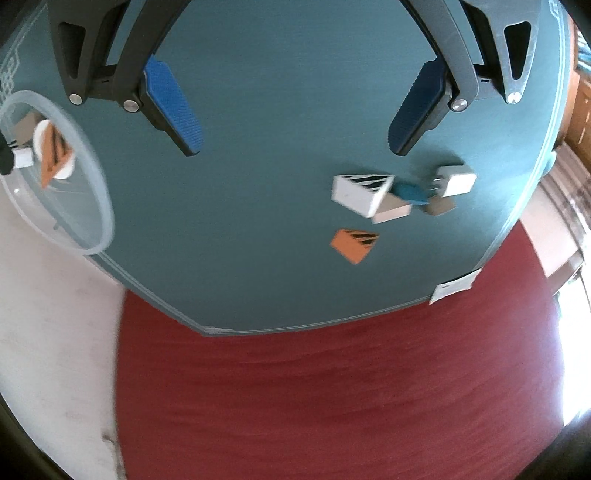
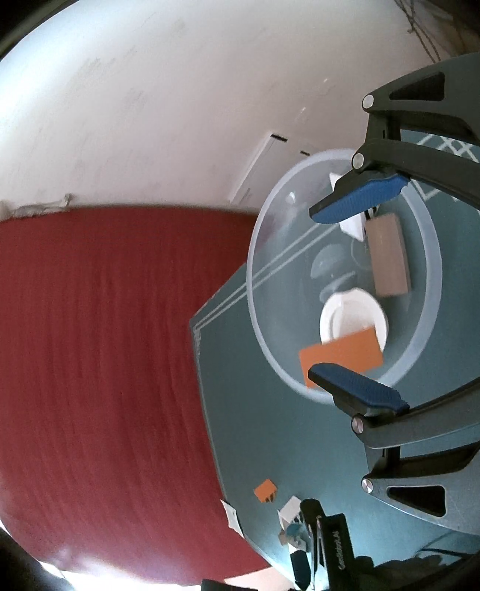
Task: Organize rigid objects
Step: 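Withdraw both open tools from the bin back over the table, then reach the left tool to the white charger and close on it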
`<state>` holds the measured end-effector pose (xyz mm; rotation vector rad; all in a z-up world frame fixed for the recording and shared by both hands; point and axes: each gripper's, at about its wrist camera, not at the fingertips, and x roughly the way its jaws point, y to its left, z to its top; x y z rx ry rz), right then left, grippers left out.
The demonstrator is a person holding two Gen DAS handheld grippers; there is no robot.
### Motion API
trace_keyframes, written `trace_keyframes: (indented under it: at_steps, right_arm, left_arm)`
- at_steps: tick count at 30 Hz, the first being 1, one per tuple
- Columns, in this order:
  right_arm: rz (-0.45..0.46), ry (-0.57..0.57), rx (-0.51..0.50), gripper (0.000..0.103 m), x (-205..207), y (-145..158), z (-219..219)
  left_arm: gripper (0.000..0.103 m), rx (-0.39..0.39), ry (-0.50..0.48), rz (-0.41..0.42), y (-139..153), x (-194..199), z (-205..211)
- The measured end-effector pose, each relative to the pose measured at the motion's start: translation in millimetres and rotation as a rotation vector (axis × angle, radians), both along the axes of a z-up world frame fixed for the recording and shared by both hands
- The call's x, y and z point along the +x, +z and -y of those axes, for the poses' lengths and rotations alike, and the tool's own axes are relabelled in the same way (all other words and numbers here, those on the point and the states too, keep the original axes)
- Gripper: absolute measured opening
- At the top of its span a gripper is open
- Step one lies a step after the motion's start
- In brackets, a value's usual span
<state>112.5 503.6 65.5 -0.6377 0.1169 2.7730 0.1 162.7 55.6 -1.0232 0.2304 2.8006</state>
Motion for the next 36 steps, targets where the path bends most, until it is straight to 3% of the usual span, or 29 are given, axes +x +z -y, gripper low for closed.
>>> trace_keyframes:
  at_steps: [24, 30, 36]
  right_arm:
    - [0.088, 0.287, -0.002, 0.079, -26.6, -0.9, 84.7]
    - [0.130, 0.342, -0.011, 0.079, -35.1, -5.3, 101.2]
    - [0.173, 0.388, -0.045, 0.079, -47.0, -9.8, 113.9]
  left_arm:
    - [0.102, 0.009, 0.290, 0.023, -4.7, -41.2, 129.4]
    - [0.102, 0.018, 0.324, 0.049, -12.0, -57.7, 147.3]
    - [0.102, 0.029, 0.296, 0.071, -15.9, -67.5, 145.8]
